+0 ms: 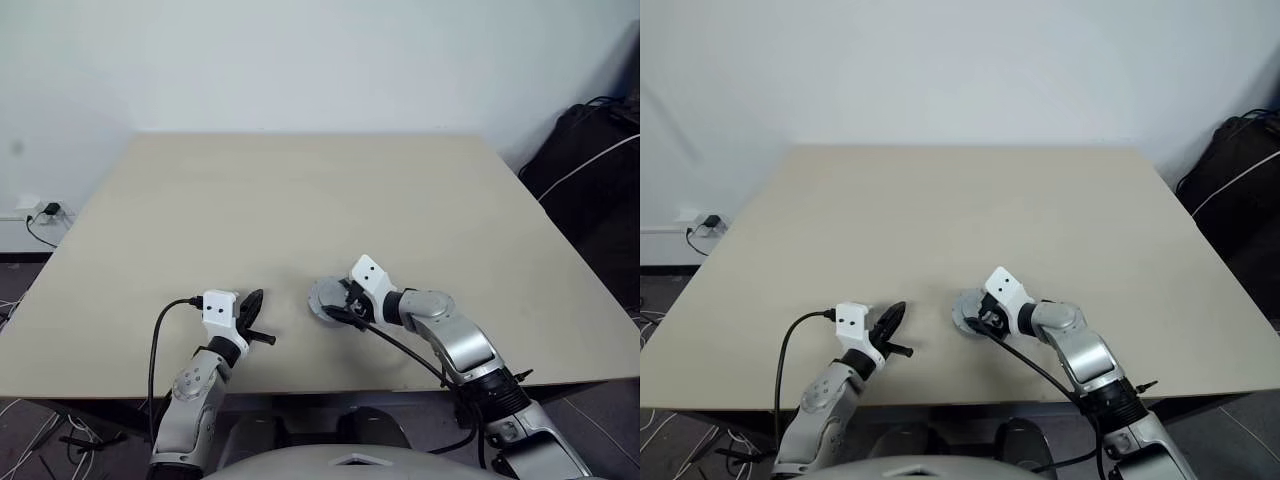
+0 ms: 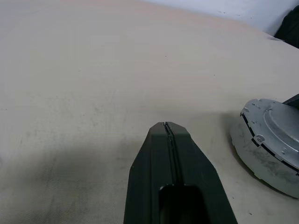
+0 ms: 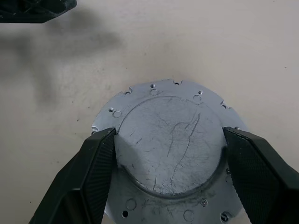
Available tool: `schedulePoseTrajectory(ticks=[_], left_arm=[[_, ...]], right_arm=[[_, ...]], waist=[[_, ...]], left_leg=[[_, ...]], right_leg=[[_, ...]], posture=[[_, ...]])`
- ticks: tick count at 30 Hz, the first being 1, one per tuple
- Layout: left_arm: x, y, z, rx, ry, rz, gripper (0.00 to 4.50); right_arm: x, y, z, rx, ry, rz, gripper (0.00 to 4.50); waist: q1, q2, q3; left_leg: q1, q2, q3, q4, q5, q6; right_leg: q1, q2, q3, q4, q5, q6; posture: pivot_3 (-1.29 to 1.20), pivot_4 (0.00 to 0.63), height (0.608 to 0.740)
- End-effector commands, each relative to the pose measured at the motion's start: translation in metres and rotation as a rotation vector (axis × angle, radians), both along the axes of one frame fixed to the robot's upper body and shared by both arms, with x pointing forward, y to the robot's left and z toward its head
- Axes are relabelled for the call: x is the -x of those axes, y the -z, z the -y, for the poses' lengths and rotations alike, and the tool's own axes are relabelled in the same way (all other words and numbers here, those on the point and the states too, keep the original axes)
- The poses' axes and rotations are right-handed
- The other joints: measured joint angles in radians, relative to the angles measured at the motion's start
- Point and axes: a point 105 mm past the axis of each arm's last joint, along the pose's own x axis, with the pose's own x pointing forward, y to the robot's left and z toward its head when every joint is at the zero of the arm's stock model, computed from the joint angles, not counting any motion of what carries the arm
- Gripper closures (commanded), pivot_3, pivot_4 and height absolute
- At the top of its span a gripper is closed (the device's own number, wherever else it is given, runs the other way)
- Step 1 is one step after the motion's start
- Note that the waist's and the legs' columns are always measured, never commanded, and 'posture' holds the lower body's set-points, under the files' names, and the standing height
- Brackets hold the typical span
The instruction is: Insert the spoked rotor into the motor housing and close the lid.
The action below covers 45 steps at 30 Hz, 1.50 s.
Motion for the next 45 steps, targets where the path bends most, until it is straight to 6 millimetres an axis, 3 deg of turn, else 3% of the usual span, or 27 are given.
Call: schedulePoseTrajectory(ticks=[1,7,17,22,30,35,45], left_arm=[[-0.006,-0.017,0.006,0.004,0.025,0.073,4.5],[-0.008,-0.017,0.009,-0.001,0.045,0.073,4.5],[-0.009,-0.017,0.01,-0.002,0.057,0.074,4.5],[-0.009,-0.018,0.013,-0.002,0.072,0.073,4.5],[-0.028,-0.016,0.043,-0.012,0.188,-0.088,4.5],[-0.042,-0.024,0.063,0.094,0.289,-0.226,4.5],[-0.041,-0.017,0.082,0.147,0.428,-0.402,4.5]], right_arm=[[0.001,0.003,0.003,0.044,-0.016,-0.021,1.23],[0.004,0.006,0.006,0.082,-0.042,-0.043,1.23],[-0.004,0.018,0.016,0.149,0.07,-0.081,1.23],[0.002,0.021,0.015,0.146,0.023,-0.082,1.23],[0.0,0.019,0.011,0.137,0.009,-0.07,1.23],[0.001,0.018,0.01,0.136,0.006,-0.066,1.23],[0.003,0.017,0.011,0.131,0.021,-0.058,1.23]], waist=[[0.0,0.0,0.0],[0.001,0.0,-0.001],[0.0,0.001,-0.006],[0.001,0.003,-0.009],[0.002,0.003,-0.009],[0.0,0.003,-0.009],[0.0,0.002,-0.009]], left_leg=[[0.0,0.0,0.0,0.0,0.0,0.0],[0.0,0.0,0.0,0.0,0.0,0.0],[0.0,0.0,0.0,0.0,-0.001,0.002],[0.002,0.0,0.0,0.0,-0.002,0.003],[0.002,0.0,0.0,0.0,-0.002,0.003],[0.002,0.0,0.0,0.0,0.0,0.0],[0.002,0.0,0.0,-0.001,0.001,-0.002]], right_leg=[[0.0,0.0,0.0,0.0,0.0,0.0],[0.0,0.0,0.0,-0.001,0.0,0.0],[0.001,0.0,0.0,0.0,0.0,0.0],[0.002,0.0,0.0,0.0,0.0,0.0],[0.002,0.0,0.0,-0.001,0.001,0.001],[0.003,0.0,0.0,-0.001,0.001,0.001],[0.003,0.001,0.0,-0.001,0.001,0.001]], posture=[[0.0,0.0,0.74],[0.0,0.0,0.74],[0.0,0.0,0.74],[0.0,0.0,0.74],[0.0,0.0,0.74],[0.0,0.0,0.74],[0.0,0.0,0.74]])
